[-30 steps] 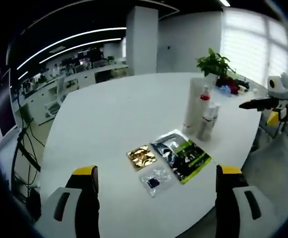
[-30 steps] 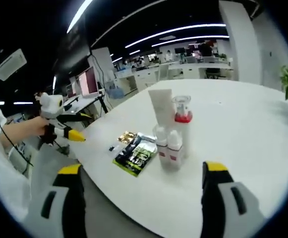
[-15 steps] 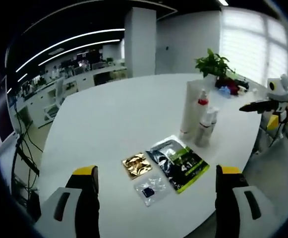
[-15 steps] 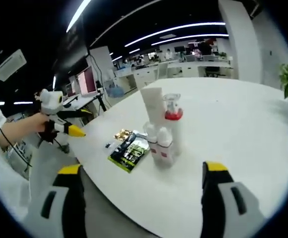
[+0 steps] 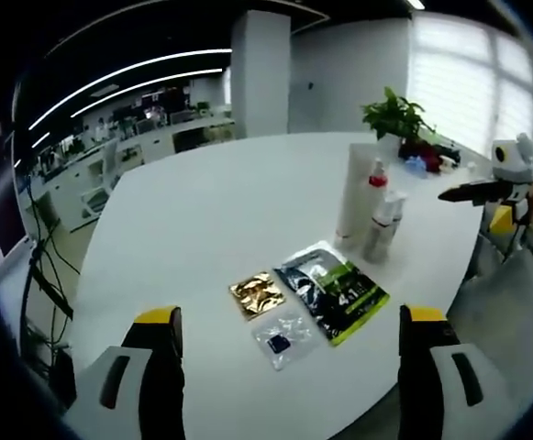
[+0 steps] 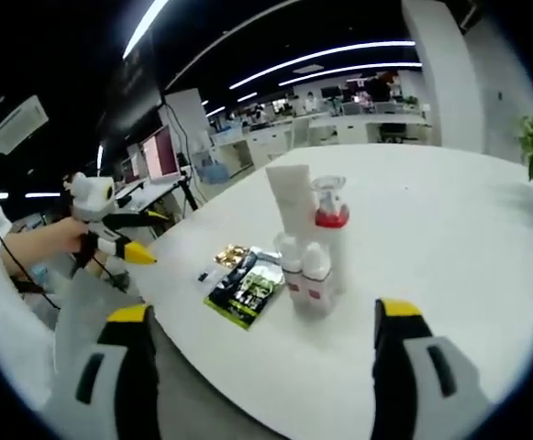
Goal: Arrange the skincare products in the storage area until every visible bottle or jar stands upright without overlapping.
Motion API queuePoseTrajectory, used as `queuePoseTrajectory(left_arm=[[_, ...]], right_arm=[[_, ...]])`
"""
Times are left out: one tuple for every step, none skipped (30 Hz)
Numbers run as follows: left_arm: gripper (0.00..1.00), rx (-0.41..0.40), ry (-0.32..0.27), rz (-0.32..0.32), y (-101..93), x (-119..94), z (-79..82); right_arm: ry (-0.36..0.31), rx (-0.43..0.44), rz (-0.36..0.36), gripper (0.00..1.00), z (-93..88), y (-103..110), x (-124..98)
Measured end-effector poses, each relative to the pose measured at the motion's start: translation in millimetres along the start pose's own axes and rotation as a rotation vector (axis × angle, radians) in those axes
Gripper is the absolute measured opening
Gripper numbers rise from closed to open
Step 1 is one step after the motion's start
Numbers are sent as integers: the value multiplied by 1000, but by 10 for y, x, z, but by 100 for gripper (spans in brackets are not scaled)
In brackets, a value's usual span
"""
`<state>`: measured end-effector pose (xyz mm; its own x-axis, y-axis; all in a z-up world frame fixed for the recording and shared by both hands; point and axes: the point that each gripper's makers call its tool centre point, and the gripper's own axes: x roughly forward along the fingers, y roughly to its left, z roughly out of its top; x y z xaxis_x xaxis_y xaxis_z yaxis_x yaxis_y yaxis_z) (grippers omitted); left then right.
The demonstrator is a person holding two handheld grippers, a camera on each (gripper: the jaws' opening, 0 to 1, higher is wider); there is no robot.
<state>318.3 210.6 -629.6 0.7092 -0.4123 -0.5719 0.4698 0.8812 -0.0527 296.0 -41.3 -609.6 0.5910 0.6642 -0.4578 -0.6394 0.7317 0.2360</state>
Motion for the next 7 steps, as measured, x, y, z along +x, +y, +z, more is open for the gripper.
queuePoseTrajectory(left_arm=[[96,-4,0,-2,-3,-3,-3],[96,-2,0,-2,-5,-5,-4],[96,4,1,-2,-3,-9,-7],[96,5,2,-3,-4,-12,-9],[96,4,2,-6,-10,-16,-10],[96,2,0,-7,-15,-19,-8],[96,2,-3,-8,-20,-21,-7]], right_arm=[[-1,-5,-2,99,6,-3,1],[-4,-2,-4,99,21,-5,4],[-8,2,-5,99,31,-3,7],[-14,1,-8,99,44,-8,13],[-14,0,-8,99,47,-4,17],[-14,-1,-8,99,48,3,21],[-14,-2,-7,99,45,13,26]])
